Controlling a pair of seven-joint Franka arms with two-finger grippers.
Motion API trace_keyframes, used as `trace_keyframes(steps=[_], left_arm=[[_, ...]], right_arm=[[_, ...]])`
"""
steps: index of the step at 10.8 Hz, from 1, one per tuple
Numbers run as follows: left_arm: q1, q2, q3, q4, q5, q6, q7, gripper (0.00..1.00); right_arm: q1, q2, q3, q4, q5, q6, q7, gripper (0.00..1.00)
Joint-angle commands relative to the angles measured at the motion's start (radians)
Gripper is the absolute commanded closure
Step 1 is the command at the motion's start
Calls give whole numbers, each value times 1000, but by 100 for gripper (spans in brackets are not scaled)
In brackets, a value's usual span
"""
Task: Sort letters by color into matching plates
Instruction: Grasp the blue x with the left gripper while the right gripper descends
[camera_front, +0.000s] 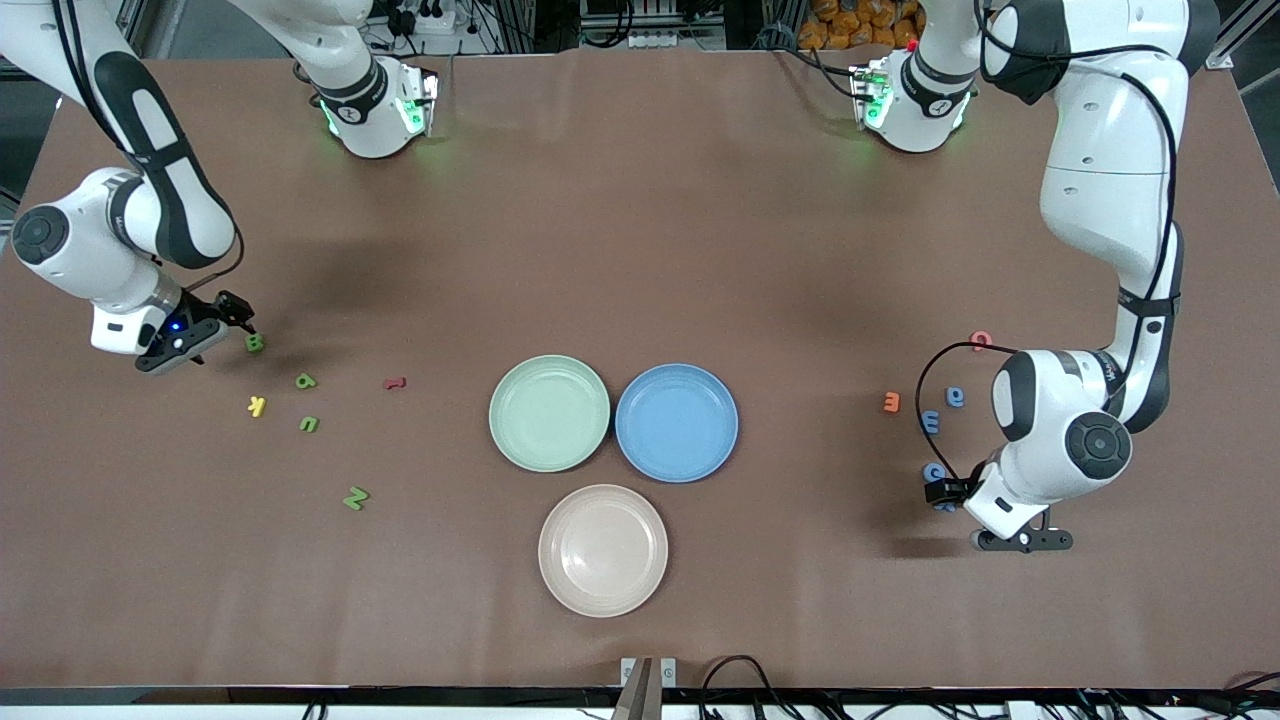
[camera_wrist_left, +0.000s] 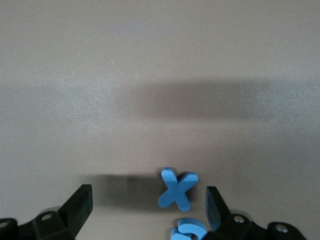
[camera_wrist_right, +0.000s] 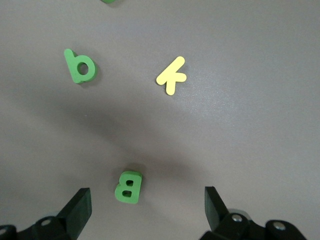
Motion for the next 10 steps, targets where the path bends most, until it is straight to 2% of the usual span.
trace_keyframes(steps=[1,10], left_arm=[[-4,22,0,28,1,5,-23,0],[-8,38,-1,27,1,7,-25,0]], right_arm=[[-21,36,16,-34,8,88,-73,0],[-56,56,16,-115,-1,192,-232,0]])
